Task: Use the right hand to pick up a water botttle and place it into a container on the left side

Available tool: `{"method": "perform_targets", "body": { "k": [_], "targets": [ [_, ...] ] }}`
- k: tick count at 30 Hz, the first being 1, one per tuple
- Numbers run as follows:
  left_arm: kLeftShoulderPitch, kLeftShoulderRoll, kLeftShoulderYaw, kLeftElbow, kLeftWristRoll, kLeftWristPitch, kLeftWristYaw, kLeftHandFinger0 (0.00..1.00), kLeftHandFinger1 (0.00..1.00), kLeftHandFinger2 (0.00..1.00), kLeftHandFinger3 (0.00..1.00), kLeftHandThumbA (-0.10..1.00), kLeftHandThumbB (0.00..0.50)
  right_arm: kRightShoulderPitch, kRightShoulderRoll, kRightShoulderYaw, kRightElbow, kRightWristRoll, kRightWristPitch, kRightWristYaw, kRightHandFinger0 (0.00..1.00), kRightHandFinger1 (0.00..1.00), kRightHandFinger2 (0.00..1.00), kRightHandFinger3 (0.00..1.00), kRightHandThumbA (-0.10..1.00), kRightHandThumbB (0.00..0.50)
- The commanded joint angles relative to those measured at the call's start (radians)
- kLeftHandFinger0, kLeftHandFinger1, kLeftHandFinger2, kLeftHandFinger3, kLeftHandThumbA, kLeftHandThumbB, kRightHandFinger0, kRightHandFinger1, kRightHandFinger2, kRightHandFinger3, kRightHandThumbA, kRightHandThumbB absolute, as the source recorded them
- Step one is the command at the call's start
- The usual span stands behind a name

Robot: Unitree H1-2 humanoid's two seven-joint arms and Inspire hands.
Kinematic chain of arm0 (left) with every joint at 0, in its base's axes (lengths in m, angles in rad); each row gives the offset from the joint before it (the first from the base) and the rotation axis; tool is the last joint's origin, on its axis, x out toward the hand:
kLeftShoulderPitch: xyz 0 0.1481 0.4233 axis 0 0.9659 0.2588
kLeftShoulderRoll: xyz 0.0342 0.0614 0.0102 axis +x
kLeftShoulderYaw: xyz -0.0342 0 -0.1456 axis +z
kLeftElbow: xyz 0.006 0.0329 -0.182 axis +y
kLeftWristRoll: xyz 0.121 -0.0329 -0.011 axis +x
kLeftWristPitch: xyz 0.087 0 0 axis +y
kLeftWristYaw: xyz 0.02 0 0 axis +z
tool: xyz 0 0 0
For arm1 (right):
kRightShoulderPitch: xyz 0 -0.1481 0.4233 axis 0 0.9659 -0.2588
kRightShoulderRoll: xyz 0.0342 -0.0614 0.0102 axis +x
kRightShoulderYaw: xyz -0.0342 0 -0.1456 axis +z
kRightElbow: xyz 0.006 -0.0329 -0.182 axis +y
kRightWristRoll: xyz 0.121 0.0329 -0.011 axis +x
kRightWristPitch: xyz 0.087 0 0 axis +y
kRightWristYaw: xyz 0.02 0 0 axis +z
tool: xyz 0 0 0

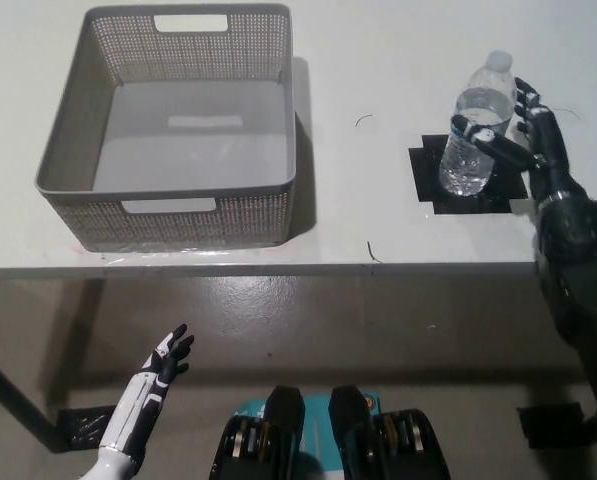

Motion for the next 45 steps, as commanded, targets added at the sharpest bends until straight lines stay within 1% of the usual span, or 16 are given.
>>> {"method": "perform_targets", "body": {
  "k": [1,3,4,5,6,7,13,18,25,30,36,40,42,43,44,45],
  "targets": [
    [-0.006,0.005,-0.005,-0.011,0.006,-0.049,-0.007,1.0,1.0,1.0,1.0,1.0,0.119,-0.177,-0.032,0.023,0.127,-0.008,-0.03,-0.019,1.0,1.0,1.0,1.0,0.95,0.421],
    [-0.009,0.003,-0.004,-0.009,0.004,-0.05,-0.006,1.0,1.0,1.0,1.0,1.0,0.111,-0.215,-0.028,0.0,0.168,0.021,-0.007,-0.048,1.0,1.0,1.0,1.0,0.6,0.422],
    [-0.012,0.003,-0.004,-0.008,0.003,-0.052,-0.006,1.0,1.0,1.0,1.0,1.0,0.11,-0.229,-0.027,0.002,0.183,0.017,0.005,-0.075,0.89,0.92,0.98,1.0,0.55,0.427],
    [-0.015,0.003,-0.004,-0.008,0.006,-0.052,-0.005,1.0,1.0,1.0,1.0,1.0,0.112,-0.248,-0.023,-0.002,0.197,0.018,0.027,-0.119,0.28,0.35,0.36,0.33,0.15,0.309],
    [-0.018,0.005,-0.004,-0.011,0.006,-0.048,-0.006,1.0,1.0,1.0,1.0,1.0,0.111,-0.257,-0.021,0.006,0.204,0.009,0.027,-0.144,0.02,0.17,0.32,0.19,-0.06,0.292],
    [-0.021,0.008,-0.004,-0.012,0.008,-0.047,-0.007,1.0,1.0,1.0,1.0,1.0,0.11,-0.26,-0.018,0.005,0.206,0.012,0.018,-0.148,0.0,0.12,0.35,0.16,-0.1,0.241],
    [-0.028,0.016,-0.004,-0.008,0.002,-0.046,-0.016,1.0,1.0,1.0,1.0,1.0,0.119,-0.255,0.002,-0.009,0.203,0.033,-0.016,-0.14,0.0,0.26,0.71,0.64,-0.1,0.147],
    [-0.024,0.019,-0.001,-0.01,-0.002,-0.045,-0.019,1.0,1.0,1.0,1.0,1.0,0.125,-0.271,0.008,0.007,0.184,0.017,-0.052,-0.17,0.0,0.33,0.77,0.7,-0.1,0.139],
    [-0.019,0.018,0.001,0.004,0.005,-0.066,-0.015,1.0,1.0,1.0,1.0,1.0,0.116,-0.319,0.039,0.026,0.103,-0.001,-0.16,-0.188,0.0,0.25,0.64,0.62,-0.1,0.143],
    [-0.009,0.017,-0.002,-0.001,0.015,-0.06,-0.014,1.0,1.0,1.0,1.0,1.0,0.109,-0.345,0.087,0.058,-0.06,-0.024,-0.091,-0.186,0.0,0.29,0.71,0.77,-0.1,0.108],
    [-0.005,0.015,-0.001,-0.004,0.013,-0.054,-0.017,1.0,1.0,1.0,1.0,1.0,0.122,-0.348,0.155,0.092,-0.188,-0.035,-0.113,-0.154,0.0,0.32,0.65,0.47,-0.1,0.125],
    [-0.005,0.017,-0.003,-0.014,0.026,-0.046,-0.016,1.0,1.0,1.0,1.0,1.0,0.139,-0.354,0.209,0.126,-0.226,-0.049,-0.098,-0.153,0.0,0.31,0.68,0.67,-0.1,0.128],
    [-0.007,0.019,-0.004,-0.012,0.032,-0.047,-0.016,1.0,1.0,1.0,1.0,1.0,0.14,-0.355,0.22,0.148,-0.208,-0.067,-0.117,-0.16,0.0,0.29,0.63,0.62,-0.1,0.113],
    [-0.009,0.019,-0.004,-0.012,0.03,-0.048,-0.017,1.0,1.0,1.0,1.0,1.0,0.138,-0.365,0.23,0.185,-0.168,-0.108,-0.133,-0.182,0.34,0.51,0.69,0.59,-0.1,0.112],
    [-0.008,0.018,-0.004,-0.015,0.029,-0.044,-0.019,1.0,1.0,1.0,1.0,1.0,0.139,-0.372,0.24,0.194,-0.146,-0.112,-0.136,-0.186,0.23,0.39,0.53,0.48,-0.1,0.109],
    [-0.009,0.017,-0.005,-0.015,0.03,-0.043,-0.02,1.0,1.0,1.0,1.0,1.0,0.138,-0.376,0.246,0.201,-0.133,-0.11,-0.138,-0.186,0.32,0.3,0.42,0.42,-0.1,0.112]
  ]
}}
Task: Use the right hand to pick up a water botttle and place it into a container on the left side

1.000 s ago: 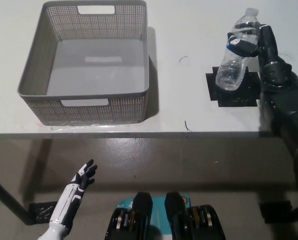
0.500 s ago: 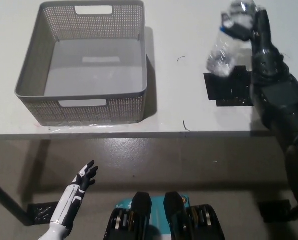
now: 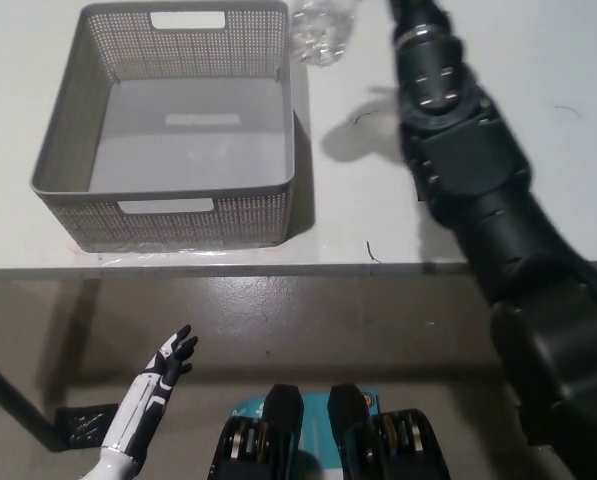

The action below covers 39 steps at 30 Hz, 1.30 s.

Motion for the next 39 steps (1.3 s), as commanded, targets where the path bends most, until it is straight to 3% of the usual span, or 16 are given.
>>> {"method": "perform_targets", "body": {
  "k": [1,2,3,5,10,17,19,21,22,23,24,28,30,32,38,39],
  "targets": [
    [-0.003,0.015,-0.005,-0.027,0.012,-0.021,-0.005,1.0,1.0,1.0,1.0,1.0,0.138,-0.102,0.028,0.041,0.035,-0.064,-0.073,-0.026,0.35,0.27,0.43,0.43,-0.1,0.112],
    [-0.003,0.013,-0.005,-0.028,0.011,-0.018,-0.006,1.0,1.0,1.0,1.0,1.0,0.144,-0.113,0.045,0.045,0.067,-0.056,-0.075,-0.021,0.07,0.2,0.49,0.5,-0.1,0.113],
    [-0.003,0.013,-0.006,-0.029,0.013,-0.018,-0.005,1.0,1.0,1.0,1.0,1.0,0.146,-0.119,0.05,0.051,0.083,-0.061,-0.078,-0.025,0.01,0.16,0.51,0.52,-0.1,0.114],
    [-0.004,0.013,-0.008,-0.032,0.022,-0.016,-0.004,1.0,1.0,1.0,1.0,1.0,0.156,-0.147,0.07,0.087,0.161,-0.094,-0.106,-0.04,0.0,0.2,0.67,0.63,-0.1,0.113],
    [-0.005,0.014,-0.01,-0.049,0.022,-0.002,-0.009,1.0,1.0,1.0,1.0,1.0,0.144,-0.173,0.109,0.101,0.261,-0.088,-0.084,-0.049,0.0,0.33,0.79,0.8,-0.1,0.107],
    [-0.015,0.016,-0.02,-0.061,0.016,0.013,-0.025,1.0,1.0,1.0,1.0,1.0,0.14,-0.146,0.124,0.14,0.328,-0.125,-0.047,-0.082,0.0,0.37,0.79,0.73,-0.1,0.109],
    [-0.022,0.016,-0.024,-0.06,0.019,0.012,-0.026,1.0,1.0,1.0,1.0,1.0,0.143,-0.139,0.121,0.138,0.334,-0.118,-0.048,-0.079,0.0,0.39,0.82,0.79,-0.1,0.112],
    [-0.029,0.016,-0.025,-0.062,0.016,0.02,-0.03,1.0,1.0,1.0,1.0,1.0,0.153,-0.127,0.116,0.146,0.339,-0.126,-0.055,-0.089,0.11,0.5,0.87,0.83,-0.08,0.181],
    [-0.033,0.018,-0.025,-0.063,0.014,0.022,-0.032,1.0,1.0,1.0,1.0,1.0,0.148,-0.122,0.113,0.148,0.343,-0.127,-0.053,-0.083,0.25,0.58,0.87,0.88,0.1,0.225],
    [-0.036,0.02,-0.026,-0.064,0.015,0.025,-0.033,1.0,1.0,1.0,1.0,1.0,0.15,-0.123,0.109,0.145,0.343,-0.123,-0.048,-0.064,0.39,0.69,0.91,0.94,0.23,0.251],
    [-0.036,0.022,-0.027,-0.069,0.018,0.03,-0.034,1.0,1.0,1.0,1.0,1.0,0.156,-0.122,0.103,0.139,0.345,-0.11,-0.042,-0.006,0.7,0.95,1.0,1.0,0.41,0.269],
    [-0.035,0.029,-0.032,-0.082,0.022,0.042,-0.042,1.0,1.0,1.0,1.0,1.0,0.154,-0.108,0.084,0.138,0.348,-0.101,-0.046,0.099,1.0,1.0,1.0,1.0,0.73,0.305],
    [-0.037,0.031,-0.035,-0.076,0.023,0.035,-0.042,1.0,1.0,1.0,1.0,1.0,0.149,-0.105,0.077,0.151,0.349,-0.116,-0.03,0.107,1.0,1.0,1.0,1.0,0.9,0.293],
    [-0.04,0.029,-0.04,-0.074,0.026,0.034,-0.042,1.0,1.0,1.0,1.0,1.0,0.149,-0.097,0.067,0.155,0.347,-0.12,-0.031,0.11,1.0,1.0,1.0,1.0,0.96,0.3],
    [-0.03,0.03,-0.048,-0.075,0.029,0.032,-0.038,1.0,1.0,1.0,1.0,1.0,0.143,-0.083,0.053,0.166,0.334,-0.13,-0.044,0.114,1.0,1.0,1.0,1.0,0.97,0.297],
    [-0.029,0.03,-0.048,-0.076,0.028,0.035,-0.038,1.0,1.0,1.0,1.0,1.0,0.144,-0.082,0.049,0.171,0.33,-0.135,-0.047,0.111,1.0,1.0,1.0,1.0,1.0,0.323]
  ]
}}
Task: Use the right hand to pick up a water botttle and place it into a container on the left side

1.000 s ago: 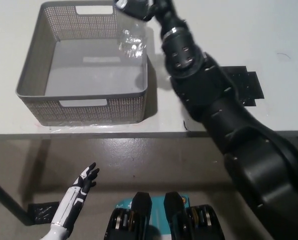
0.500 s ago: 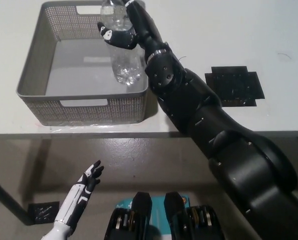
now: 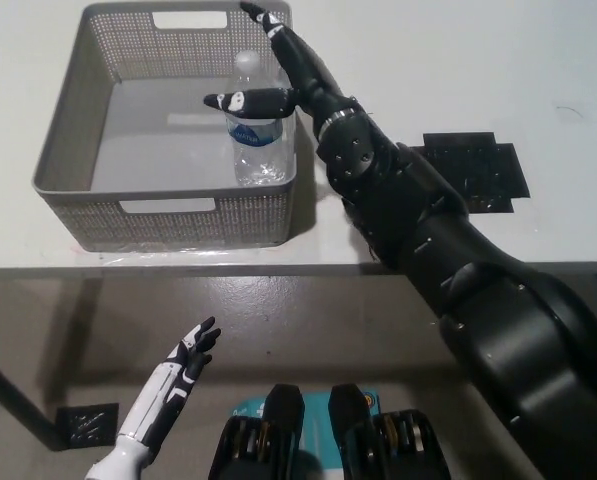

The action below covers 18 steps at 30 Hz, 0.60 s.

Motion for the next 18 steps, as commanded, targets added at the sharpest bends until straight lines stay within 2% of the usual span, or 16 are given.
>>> {"method": "perform_targets", "body": {
  "k": [1,2,3,5,8,11,12,13,14,17,18],
  "targets": [
    [-0.004,0.017,-0.002,-0.029,0.006,-0.005,-0.012,1.0,1.0,1.0,1.0,1.0,0.145,-0.041,-0.016,0.015,-0.03,-0.021,-0.026,0.022,1.0,1.0,1.0,1.0,1.0,0.324],
    [-0.004,0.017,-0.002,-0.027,0.008,-0.005,-0.01,1.0,1.0,1.0,1.0,1.0,0.148,-0.041,-0.021,0.015,-0.032,-0.021,-0.029,0.023,1.0,1.0,1.0,1.0,1.0,0.423],
    [-0.005,0.016,-0.001,-0.025,0.003,-0.006,-0.011,1.0,1.0,1.0,1.0,1.0,0.149,-0.042,-0.029,0.011,-0.04,-0.018,-0.037,0.022,1.0,1.0,1.0,1.0,1.0,0.435],
    [-0.008,0.017,-0.002,-0.019,0.007,-0.012,-0.009,1.0,1.0,1.0,1.0,1.0,0.148,-0.04,-0.045,-0.003,-0.063,-0.003,-0.048,0.032,1.0,1.0,1.0,1.0,1.0,0.406],
    [-0.001,0.013,0.001,-0.024,0.006,0.004,-0.005,1.0,1.0,1.0,1.0,1.0,0.165,-0.018,-0.086,-0.02,-0.155,0.007,-0.066,0.049,1.0,1.0,1.0,1.0,1.0,0.337],
    [0.008,0.014,0.006,-0.03,-0.001,0.002,-0.004,1.0,1.0,1.0,1.0,1.0,0.16,0.063,-0.129,-0.058,-0.347,0.042,-0.066,0.078,1.0,1.0,1.0,1.0,1.0,0.39],
    [0.009,0.014,0.009,-0.029,-0.007,-0.005,-0.005,1.0,1.0,1.0,1.0,1.0,0.149,0.116,-0.147,-0.07,-0.474,0.051,-0.026,0.095,1.0,1.0,1.0,1.0,1.0,0.407],
    [0.015,0.016,0.011,-0.033,-0.008,-0.005,-0.004,1.0,1.0,1.0,1.0,1.0,0.161,0.205,-0.168,-0.089,-0.669,0.083,0.035,0.135,1.0,1.0,1.0,1.0,1.0,0.36],
    [0.018,0.016,0.014,-0.037,-0.016,0.002,-0.007,1.0,1.0,1.0,1.0,1.0,0.173,0.233,-0.174,-0.092,-0.724,0.088,0.038,0.139,1.0,1.0,1.0,1.0,1.0,0.346],
    [0.015,0.026,0.022,-0.032,-0.015,-0.009,-0.004,1.0,1.0,1.0,1.0,1.0,0.157,0.384,-0.206,-0.115,-1.004,0.125,0.072,0.158,1.0,1.0,1.0,1.0,1.0,0.369],
    [0.017,0.024,0.024,-0.03,-0.012,-0.011,0.001,1.0,1.0,1.0,1.0,1.0,0.15,0.461,-0.212,-0.131,-1.117,0.157,0.076,0.159,1.0,1.0,1.0,1.0,1.0,0.353]
  ]
}}
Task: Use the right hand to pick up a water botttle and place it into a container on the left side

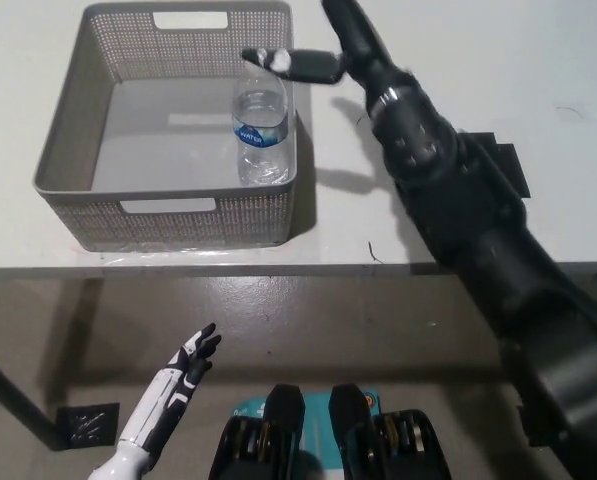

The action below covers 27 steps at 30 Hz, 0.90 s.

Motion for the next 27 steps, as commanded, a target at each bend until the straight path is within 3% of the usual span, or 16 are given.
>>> {"method": "perform_targets", "body": {
  "k": [1,6,8,12,16,18,27],
  "targets": [
    [0.005,0.023,0.027,-0.03,-0.015,-0.023,0.004,1.0,1.0,1.0,1.0,1.0,0.158,0.287,-0.098,-0.097,-0.719,0.169,0.073,0.109,1.0,1.0,1.0,1.0,1.0,0.338],
    [0.004,0.011,0.029,-0.002,-0.02,-0.055,0.013,1.0,1.0,1.0,1.0,1.0,0.15,0.511,-0.11,-0.116,-0.983,0.213,0.098,0.104,1.0,1.0,1.0,1.0,1.0,0.29],
    [0.004,0.008,0.03,0.003,-0.027,-0.056,0.012,1.0,1.0,1.0,1.0,1.0,0.153,0.609,-0.117,-0.118,-1.028,0.199,0.085,0.095,1.0,1.0,1.0,1.0,1.0,0.317],
    [0.008,0.01,0.034,0.001,-0.035,-0.042,0.009,1.0,1.0,1.0,1.0,1.0,0.178,0.745,-0.121,-0.115,-1.022,0.192,0.05,0.091,1.0,1.0,1.0,1.0,1.0,0.287],
    [0.005,0.01,0.037,0.005,-0.041,-0.042,0.007,1.0,1.0,1.0,1.0,1.0,0.164,0.847,-0.112,-0.119,-1.0,0.244,0.066,0.104,1.0,1.0,1.0,1.0,1.0,0.347],
    [0.004,0.01,0.036,0.011,-0.036,-0.045,0.009,1.0,1.0,1.0,1.0,1.0,0.166,0.892,-0.115,-0.115,-0.966,0.244,0.026,0.109,1.0,1.0,1.0,1.0,1.0,0.3],
    [0.0,0.009,0.038,0.027,-0.031,-0.057,0.002,1.0,1.0,1.0,1.0,1.0,0.163,1.017,-0.105,-0.137,-0.892,0.272,-0.011,0.15,1.0,1.0,1.0,1.0,1.0,0.317]
  ]
}}
